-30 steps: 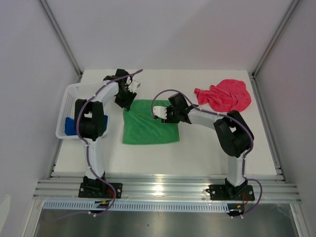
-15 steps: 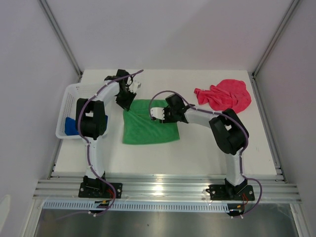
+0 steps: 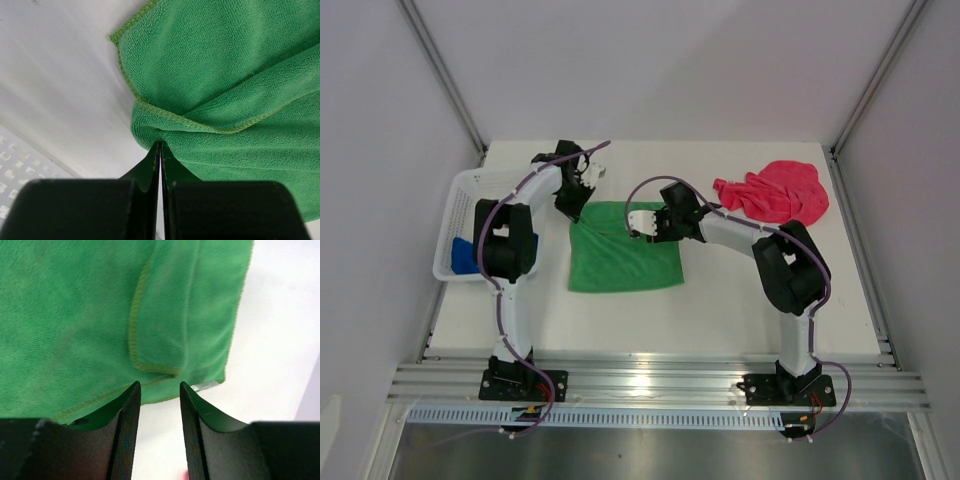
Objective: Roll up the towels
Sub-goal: Fold the towel
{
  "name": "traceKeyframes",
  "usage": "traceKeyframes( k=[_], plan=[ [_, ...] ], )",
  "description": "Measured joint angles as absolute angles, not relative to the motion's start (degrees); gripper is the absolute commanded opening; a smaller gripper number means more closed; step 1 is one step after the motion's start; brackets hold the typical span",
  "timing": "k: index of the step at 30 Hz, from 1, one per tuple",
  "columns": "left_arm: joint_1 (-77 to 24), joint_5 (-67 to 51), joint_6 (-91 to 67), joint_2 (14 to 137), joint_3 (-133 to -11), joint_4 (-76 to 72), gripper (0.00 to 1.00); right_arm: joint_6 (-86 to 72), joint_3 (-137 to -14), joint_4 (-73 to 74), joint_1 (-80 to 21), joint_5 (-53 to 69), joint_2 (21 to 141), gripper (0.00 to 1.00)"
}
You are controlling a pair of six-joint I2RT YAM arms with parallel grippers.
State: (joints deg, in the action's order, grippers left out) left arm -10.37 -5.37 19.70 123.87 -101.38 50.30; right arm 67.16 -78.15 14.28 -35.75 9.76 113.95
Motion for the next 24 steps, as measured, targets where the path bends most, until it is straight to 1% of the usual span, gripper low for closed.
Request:
traceKeyframes(
  k=[7,14,24],
  plan=[
    [-10.4,-5.4,19.7,123.9,-101.4,50.3,0.01,68.2,-83.4,16.2,-36.1,10.6,116.5,0.41],
    [-10.4,-5.5,19.7,123.9,-101.4,50.3,0.01,69.7,-85.7,20.7,-36.3,10.6,119.2,0.4],
    [-10.4,-6.0,19.7,123.9,-101.4,50.0,0.01,72.6,-86.2,25.5,-36.5,10.6,119.2,0.41]
  ],
)
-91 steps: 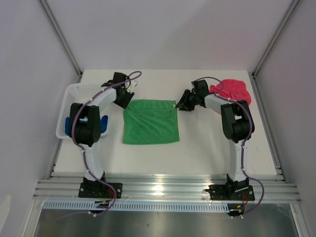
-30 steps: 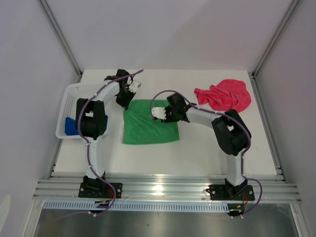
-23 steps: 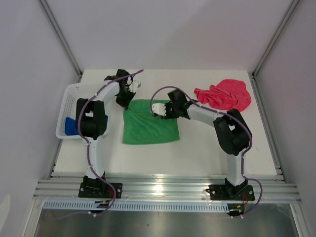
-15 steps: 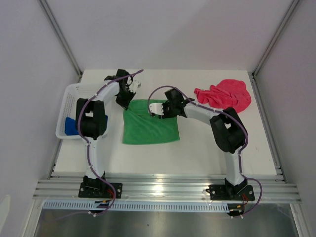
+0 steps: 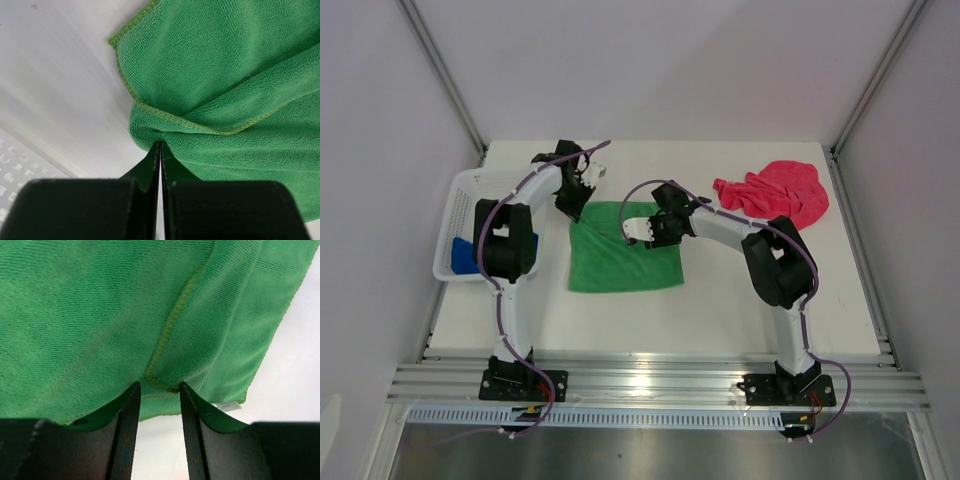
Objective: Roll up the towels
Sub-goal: Fold the towel
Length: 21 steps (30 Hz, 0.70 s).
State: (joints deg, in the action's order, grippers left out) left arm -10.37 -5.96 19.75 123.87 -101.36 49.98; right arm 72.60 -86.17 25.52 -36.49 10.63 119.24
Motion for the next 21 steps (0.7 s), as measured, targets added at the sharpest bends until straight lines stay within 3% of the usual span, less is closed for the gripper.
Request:
traceKeyframes(
  k=[10,14,18,21],
  plan=[
    [-10.4,-6.0,19.7,123.9,-101.4,49.8,0.01,73.6,-86.4,25.5,-37.5,9.9,119.2,0.4],
    [-10.4,-6.0,19.7,123.9,-101.4,49.8,0.01,73.8,-87.0,24.9,-37.7,9.1,119.4,0.15],
    [-10.4,-6.1,19.8,123.9,-101.4,49.7,0.01,73.2,-88.6,24.7,-37.6,7.9,119.8,0.06],
    [-10.4,-6.2,19.8,123.9,-101.4,49.7,0.01,72.8,-89.3,24.8,-37.1,7.8,119.9,0.09]
  ],
)
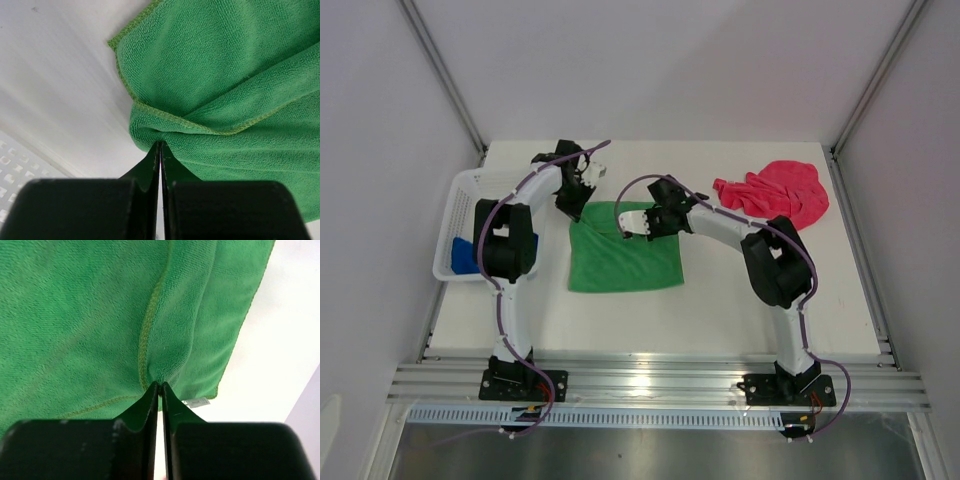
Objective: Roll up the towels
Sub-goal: Fold the towel
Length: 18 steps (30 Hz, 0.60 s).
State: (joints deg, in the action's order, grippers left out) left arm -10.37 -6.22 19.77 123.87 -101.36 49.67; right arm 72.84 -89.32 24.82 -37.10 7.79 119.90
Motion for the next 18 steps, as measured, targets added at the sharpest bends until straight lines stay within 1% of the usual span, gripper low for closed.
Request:
traceKeyframes(
  k=[3,5,6,7,12,18],
  plan=[
    [-10.4,-6.2,19.9,123.9,-101.4,49.6,0.01,72.6,-89.4,25.2,-36.6,8.3,119.9,0.08],
    [-10.4,-6.2,19.9,123.9,-101.4,49.6,0.01,72.5,-89.4,25.6,-36.5,8.9,119.9,0.06],
    [-10.4,-6.2,19.9,123.9,-101.4,49.6,0.01,72.4,-89.4,25.8,-36.3,9.5,119.9,0.04],
    [-10.4,-6.2,19.9,123.9,-101.4,49.5,0.01,72.1,-89.4,25.9,-36.2,9.9,119.9,0.0],
    [-10.4,-6.5,19.9,123.9,-101.4,49.4,0.01,70.4,-90.0,26.3,-36.0,11.1,120.5,0.0],
    [-10.4,-7.3,19.9,123.1,-100.8,48.7,0.01,62.6,-89.8,24.7,-33.7,13.7,120.8,0.0]
  ],
)
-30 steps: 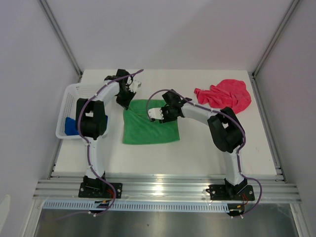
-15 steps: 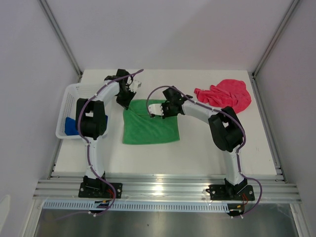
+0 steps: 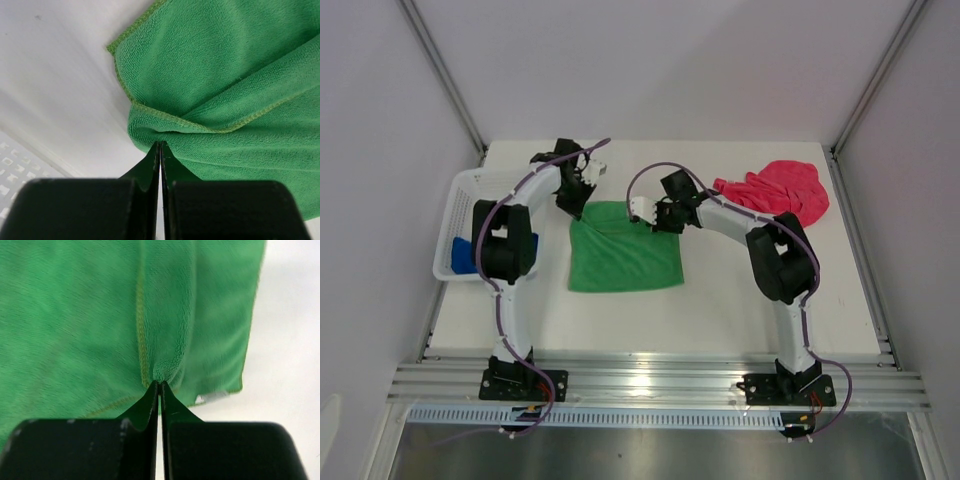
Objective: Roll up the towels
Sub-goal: Fold the towel
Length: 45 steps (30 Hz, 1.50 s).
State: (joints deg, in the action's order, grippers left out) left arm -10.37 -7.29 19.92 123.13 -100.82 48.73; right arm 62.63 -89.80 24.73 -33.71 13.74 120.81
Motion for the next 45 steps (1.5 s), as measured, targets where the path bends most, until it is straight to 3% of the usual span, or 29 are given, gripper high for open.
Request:
traceKeyframes(
  k=[11,13,14,17,22,32,36,38,45],
  plan=[
    [-10.5,-8.0,19.9,119.3,-98.6,46.7,0.01,47.7,-80.6,15.2,-29.4,16.2,115.1,0.0],
    [-10.6,-7.9,19.9,119.2,-98.5,46.7,0.1,46.2,-79.9,14.3,-29.4,16.6,114.3,0.0],
    [-10.6,-7.9,20.0,119.2,-98.5,46.7,0.24,45.7,-79.7,13.9,-29.4,16.9,114.0,0.0],
    [-10.8,-7.8,19.4,120.6,-101.1,48.3,0.38,44.5,-79.5,12.9,-29.4,17.6,113.7,0.0],
    [-10.8,-7.9,17.7,125.4,-108.4,49.9,0.43,43.4,-79.2,12.1,-29.4,18.1,113.5,0.0],
    [-11.0,-8.4,15.9,134.6,-119.8,60.7,0.39,40.9,-74.8,11.0,-29.4,18.8,110.0,0.0],
    [-11.4,-8.4,16.0,136.2,-122.3,64.4,0.19,39.4,-72.3,9.9,-29.6,19.2,108.0,0.0],
    [-11.5,-8.8,15.9,136.4,-122.4,65.6,0.01,38.7,-71.5,9.4,-29.6,19.4,107.4,0.0],
    [-11.7,-9.3,16.3,136.4,-122.0,66.0,0.01,37.5,-70.9,8.8,-29.4,19.6,107.2,0.0]
  ],
)
